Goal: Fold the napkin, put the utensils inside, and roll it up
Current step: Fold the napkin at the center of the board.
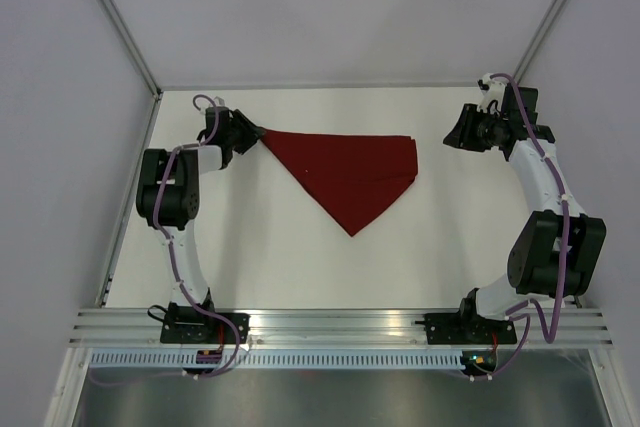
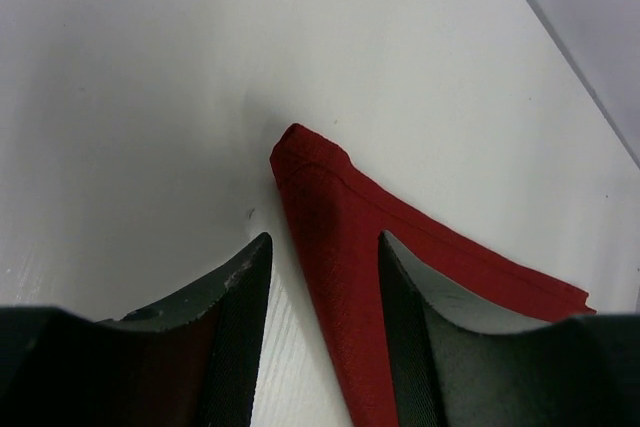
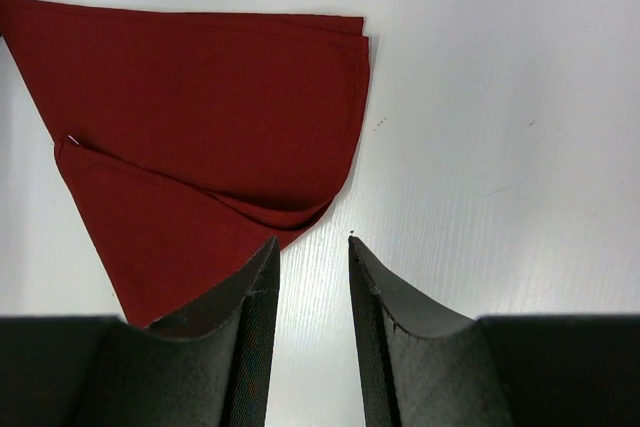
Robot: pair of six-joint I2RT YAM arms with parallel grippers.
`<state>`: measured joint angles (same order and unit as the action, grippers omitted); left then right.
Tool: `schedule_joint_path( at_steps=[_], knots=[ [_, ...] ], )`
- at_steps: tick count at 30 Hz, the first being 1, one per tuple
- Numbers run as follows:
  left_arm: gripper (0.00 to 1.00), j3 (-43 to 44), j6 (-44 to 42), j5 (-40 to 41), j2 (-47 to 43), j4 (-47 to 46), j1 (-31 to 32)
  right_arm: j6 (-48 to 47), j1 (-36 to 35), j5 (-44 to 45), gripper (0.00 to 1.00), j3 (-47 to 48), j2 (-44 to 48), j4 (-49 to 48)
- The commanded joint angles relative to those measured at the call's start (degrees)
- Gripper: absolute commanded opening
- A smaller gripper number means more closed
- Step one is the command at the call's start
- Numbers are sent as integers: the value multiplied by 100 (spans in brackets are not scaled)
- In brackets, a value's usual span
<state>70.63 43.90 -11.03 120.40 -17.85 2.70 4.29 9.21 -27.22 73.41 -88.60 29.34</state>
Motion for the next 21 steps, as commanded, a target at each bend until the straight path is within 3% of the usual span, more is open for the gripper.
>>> schedule_joint_path(
  at_steps=[1, 5, 15, 21],
  knots=[
    [51, 406, 181, 65, 159, 307, -6, -8, -16, -55, 40, 7, -52, -60],
    [47, 531, 154, 110, 282, 387, -6, -16, -25, -46, 39, 7, -61, -60],
    [14, 654, 145, 92, 423, 431, -6, -16, -34, -29, 39, -2, -61, -69],
    [2, 268, 66, 127, 29, 71, -32, -8, -25, -37, 39, -2, -35, -60]
  ],
)
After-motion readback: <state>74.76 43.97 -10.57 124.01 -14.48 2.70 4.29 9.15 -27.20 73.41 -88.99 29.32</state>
